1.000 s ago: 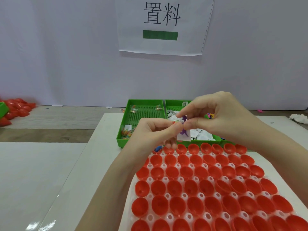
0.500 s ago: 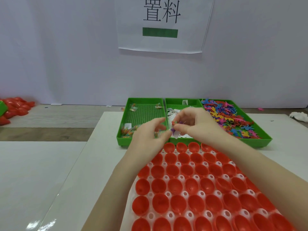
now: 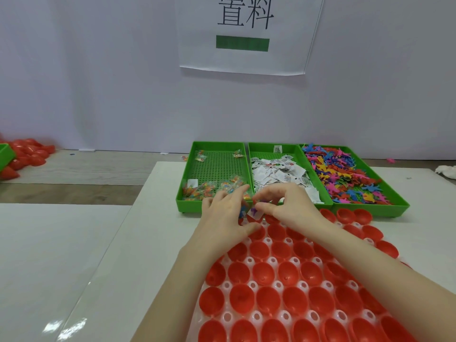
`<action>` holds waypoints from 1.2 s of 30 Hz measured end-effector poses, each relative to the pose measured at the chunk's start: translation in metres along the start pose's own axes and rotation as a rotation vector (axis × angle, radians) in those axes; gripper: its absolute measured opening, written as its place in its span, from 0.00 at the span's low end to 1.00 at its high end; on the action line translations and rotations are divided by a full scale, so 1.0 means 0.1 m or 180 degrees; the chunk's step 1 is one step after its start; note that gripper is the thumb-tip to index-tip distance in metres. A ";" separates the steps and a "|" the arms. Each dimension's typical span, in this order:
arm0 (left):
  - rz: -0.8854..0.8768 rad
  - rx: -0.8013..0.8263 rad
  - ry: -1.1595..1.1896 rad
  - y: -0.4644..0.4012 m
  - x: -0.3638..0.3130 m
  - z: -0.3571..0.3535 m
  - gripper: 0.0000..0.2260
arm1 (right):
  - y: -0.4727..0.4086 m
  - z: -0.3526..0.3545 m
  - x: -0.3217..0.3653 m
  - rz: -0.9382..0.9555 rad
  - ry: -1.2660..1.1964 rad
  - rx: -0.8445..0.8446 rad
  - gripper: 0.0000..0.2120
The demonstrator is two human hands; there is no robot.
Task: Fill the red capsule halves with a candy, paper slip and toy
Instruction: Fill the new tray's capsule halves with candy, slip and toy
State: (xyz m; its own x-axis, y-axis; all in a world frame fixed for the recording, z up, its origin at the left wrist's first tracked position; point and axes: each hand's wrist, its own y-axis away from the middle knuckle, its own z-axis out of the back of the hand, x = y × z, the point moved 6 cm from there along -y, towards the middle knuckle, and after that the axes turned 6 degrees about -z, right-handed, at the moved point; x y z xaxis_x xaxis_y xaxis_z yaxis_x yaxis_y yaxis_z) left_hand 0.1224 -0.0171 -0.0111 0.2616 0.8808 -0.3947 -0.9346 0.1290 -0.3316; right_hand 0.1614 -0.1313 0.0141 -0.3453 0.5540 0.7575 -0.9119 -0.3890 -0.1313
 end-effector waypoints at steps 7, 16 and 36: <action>-0.0062 -0.0062 0.0080 -0.01 -0.02 -0.02 0.32 | -0.05 -0.08 0.12 0.0368 0.1684 0.0185 0.06; -0.0094 -0.0158 0.0136 -0.01 -0.05 0.02 0.31 | -0.07 -0.11 0.30 0.0552 0.2249 0.0126 0.09; -0.0224 -0.0650 0.0029 0.02 -0.04 0.18 0.28 | -0.15 0.97 -0.21 -0.0265 0.0476 -0.1368 0.07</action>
State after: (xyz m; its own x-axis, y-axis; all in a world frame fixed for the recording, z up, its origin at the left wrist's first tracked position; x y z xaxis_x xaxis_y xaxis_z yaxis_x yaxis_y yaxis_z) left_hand 0.1155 -0.0124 0.0050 0.3274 0.8686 -0.3718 -0.8459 0.0942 -0.5249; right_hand 0.2037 -0.2088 0.0621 -0.2664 0.6829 0.6803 -0.9363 -0.0155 -0.3510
